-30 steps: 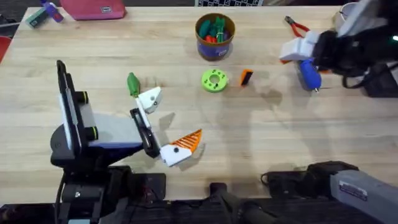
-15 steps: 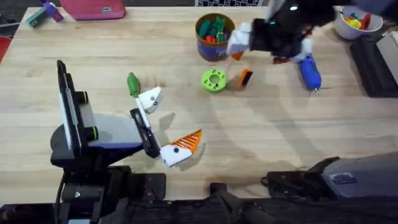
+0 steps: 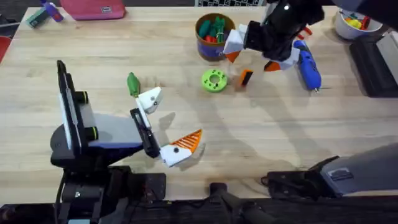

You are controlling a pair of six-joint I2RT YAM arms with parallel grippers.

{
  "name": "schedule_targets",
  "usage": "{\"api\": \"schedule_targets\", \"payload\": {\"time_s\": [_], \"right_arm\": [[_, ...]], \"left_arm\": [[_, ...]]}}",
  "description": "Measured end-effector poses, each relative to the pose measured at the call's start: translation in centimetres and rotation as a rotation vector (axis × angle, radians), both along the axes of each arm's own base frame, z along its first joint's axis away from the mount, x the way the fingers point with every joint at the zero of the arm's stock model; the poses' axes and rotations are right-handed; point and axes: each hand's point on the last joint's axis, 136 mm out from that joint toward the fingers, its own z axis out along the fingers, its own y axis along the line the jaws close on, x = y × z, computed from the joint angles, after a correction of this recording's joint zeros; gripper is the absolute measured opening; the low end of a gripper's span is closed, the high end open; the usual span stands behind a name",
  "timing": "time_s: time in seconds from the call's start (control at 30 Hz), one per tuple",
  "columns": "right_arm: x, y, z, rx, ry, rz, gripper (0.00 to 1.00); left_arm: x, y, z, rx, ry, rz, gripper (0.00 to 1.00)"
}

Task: Pick up the gripper from the table and insert it into the empty holder that is missing its gripper. Then pick up a screw, insert it into the mounting hole, and use the screwdriver to tighten it. Finally, clean up the table by picking up the vegetable and placing it into the bucket.

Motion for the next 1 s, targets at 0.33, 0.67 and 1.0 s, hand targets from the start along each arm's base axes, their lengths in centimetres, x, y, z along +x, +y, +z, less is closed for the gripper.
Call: {"api": "schedule_targets", "payload": {"time_s": [0.33,0.67,1.0], "right_arm": [[0.3,-1.0,-3.8,-0.046,0.119,0.023,0.916],[0.8,-0.8,-6.1,-0.064,0.16,0.04,0.779],[1.0,-0.7,-6.3,-0.064,0.156,0.047,0.458]], "left_arm": [[0.0,0.0,0.0,0.0,0.0,0.0,0.986],[0.0,0.0,0.0,0.0,0.0,0.0,0.986],[0.0,0.0,0.0,0.0,0.0,0.0,0.985]]}}
